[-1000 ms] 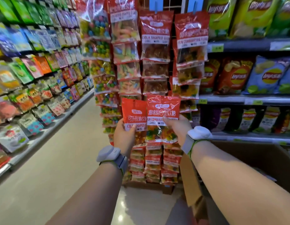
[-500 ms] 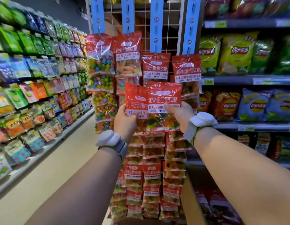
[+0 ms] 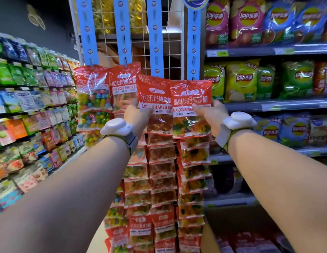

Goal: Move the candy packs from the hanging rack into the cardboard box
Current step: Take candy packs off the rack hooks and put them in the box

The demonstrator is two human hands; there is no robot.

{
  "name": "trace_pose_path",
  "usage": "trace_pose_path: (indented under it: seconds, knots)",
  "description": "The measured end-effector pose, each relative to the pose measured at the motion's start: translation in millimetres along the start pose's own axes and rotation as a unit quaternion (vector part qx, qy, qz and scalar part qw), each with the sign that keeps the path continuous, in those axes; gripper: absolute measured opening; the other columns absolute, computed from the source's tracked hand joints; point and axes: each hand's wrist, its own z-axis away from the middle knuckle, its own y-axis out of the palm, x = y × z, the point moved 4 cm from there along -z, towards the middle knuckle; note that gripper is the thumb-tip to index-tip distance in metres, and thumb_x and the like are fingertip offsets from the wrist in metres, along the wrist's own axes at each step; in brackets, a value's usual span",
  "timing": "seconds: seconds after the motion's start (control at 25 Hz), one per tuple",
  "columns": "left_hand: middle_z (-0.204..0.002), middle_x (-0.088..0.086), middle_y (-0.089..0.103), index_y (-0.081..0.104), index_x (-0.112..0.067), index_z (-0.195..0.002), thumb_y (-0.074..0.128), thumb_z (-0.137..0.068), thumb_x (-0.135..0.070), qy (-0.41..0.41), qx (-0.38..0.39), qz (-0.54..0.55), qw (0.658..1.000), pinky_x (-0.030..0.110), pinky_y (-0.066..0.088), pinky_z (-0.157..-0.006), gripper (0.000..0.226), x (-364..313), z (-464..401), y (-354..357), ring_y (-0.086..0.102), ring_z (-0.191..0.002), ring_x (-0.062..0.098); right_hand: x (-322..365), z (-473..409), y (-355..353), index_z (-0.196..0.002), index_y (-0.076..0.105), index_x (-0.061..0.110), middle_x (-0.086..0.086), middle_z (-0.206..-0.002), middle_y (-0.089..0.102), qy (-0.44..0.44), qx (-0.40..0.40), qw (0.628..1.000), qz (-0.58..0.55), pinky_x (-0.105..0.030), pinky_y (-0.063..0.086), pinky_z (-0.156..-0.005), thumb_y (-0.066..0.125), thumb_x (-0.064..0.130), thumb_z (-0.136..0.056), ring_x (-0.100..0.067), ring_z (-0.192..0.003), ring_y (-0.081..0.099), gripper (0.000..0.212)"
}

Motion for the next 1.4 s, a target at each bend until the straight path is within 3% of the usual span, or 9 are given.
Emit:
trace_pose_path:
  seconds: [0.12, 0.2, 0.36, 0.64, 0.96, 1.16, 1.4]
  knots:
    - [-0.111, -0.002, 0.069, 0.059, -0.020, -0.120, 0.063, -0.092, -0.017, 0.015, -0.009, 0.004, 1.000, 0.033, 0.055, -0.082, 0.028, -15.7, -18.5, 15.3, 0.065, -0.101, 0.017, 11.3, -26.8, -8.0, -0.103, 0.058, 0.020, -0.002, -0.108, 0.068, -0.003, -0.014, 1.000, -0.005, -0.041, 0.054, -0.087, 0.073, 0.024, -0.081, -0.022, -0.098, 0.066, 0.027]
    - [-0.109, -0.003, 0.068, 0.059, -0.022, -0.113, 0.062, -0.093, -0.020, 0.031, -0.027, -0.006, 0.999, 0.036, 0.054, -0.088, 0.020, -23.7, -35.7, 23.5, 0.064, -0.100, 0.017, 20.0, -50.0, -9.8, -0.114, 0.057, 0.018, 0.000, -0.105, 0.069, -0.014, -0.021, 0.999, -0.020, -0.037, 0.056, -0.077, 0.075, 0.026, -0.079, -0.021, -0.094, 0.067, 0.040]
    - [-0.107, -0.004, 0.067, 0.057, -0.025, -0.106, 0.061, -0.092, -0.025, 0.055, -0.053, -0.038, 0.996, 0.043, 0.053, -0.094, 0.015, -30.7, -72.1, 33.1, 0.064, -0.099, 0.019, 36.7, -87.0, -6.8, -0.129, 0.048, 0.018, -0.002, -0.114, 0.066, -0.101, -0.047, 0.993, 0.030, -0.043, 0.052, -0.092, 0.077, 0.030, -0.076, -0.021, -0.103, 0.063, 0.061]
    - [-0.106, -0.001, 0.069, 0.061, -0.021, -0.111, 0.063, -0.091, -0.027, 0.074, -0.103, -0.006, 0.992, 0.045, 0.057, -0.086, 0.021, -35.0, -116.2, 45.9, 0.068, -0.095, 0.019, 58.4, -145.8, -1.1, -0.127, 0.053, 0.017, -0.001, -0.117, 0.066, -0.154, 0.002, 0.988, 0.023, -0.042, 0.050, -0.097, 0.065, 0.027, -0.088, -0.018, -0.104, 0.063, 0.041]
    - [-0.106, -0.003, 0.068, 0.058, -0.024, -0.109, 0.062, -0.092, -0.030, 0.081, -0.111, -0.027, 0.990, 0.042, 0.058, -0.086, 0.018, -27.7, -131.6, 46.7, 0.068, -0.096, 0.016, 47.6, -162.1, -0.1, -0.127, 0.054, 0.019, -0.001, -0.118, 0.066, -0.129, -0.007, 0.991, 0.018, -0.043, 0.051, -0.096, 0.063, 0.025, -0.089, -0.020, -0.104, 0.065, 0.039]
    - [-0.092, -0.011, 0.060, 0.052, -0.020, -0.126, 0.061, -0.093, -0.028, 0.075, -0.099, -0.003, 0.992, 0.042, 0.057, -0.086, 0.035, -22.4, -133.3, 46.7, 0.067, -0.098, 0.018, 40.8, -165.2, -1.6, -0.129, 0.051, 0.021, 0.000, -0.119, 0.066, -0.105, -0.013, 0.994, 0.039, -0.043, 0.051, -0.095, 0.063, 0.033, -0.089, -0.021, -0.104, 0.065, 0.043]
    - [-0.104, -0.002, 0.070, 0.057, -0.027, -0.098, 0.064, -0.090, -0.031, 0.079, -0.090, -0.027, 0.992, 0.045, 0.056, -0.087, 0.011, -13.6, -140.7, 43.3, 0.069, -0.097, 0.019, 32.8, -167.0, -3.8, -0.124, 0.053, 0.024, 0.000, -0.115, 0.067, -0.095, -0.027, 0.993, 0.070, -0.043, 0.052, -0.093, 0.064, 0.039, -0.086, -0.023, -0.101, 0.066, 0.043]
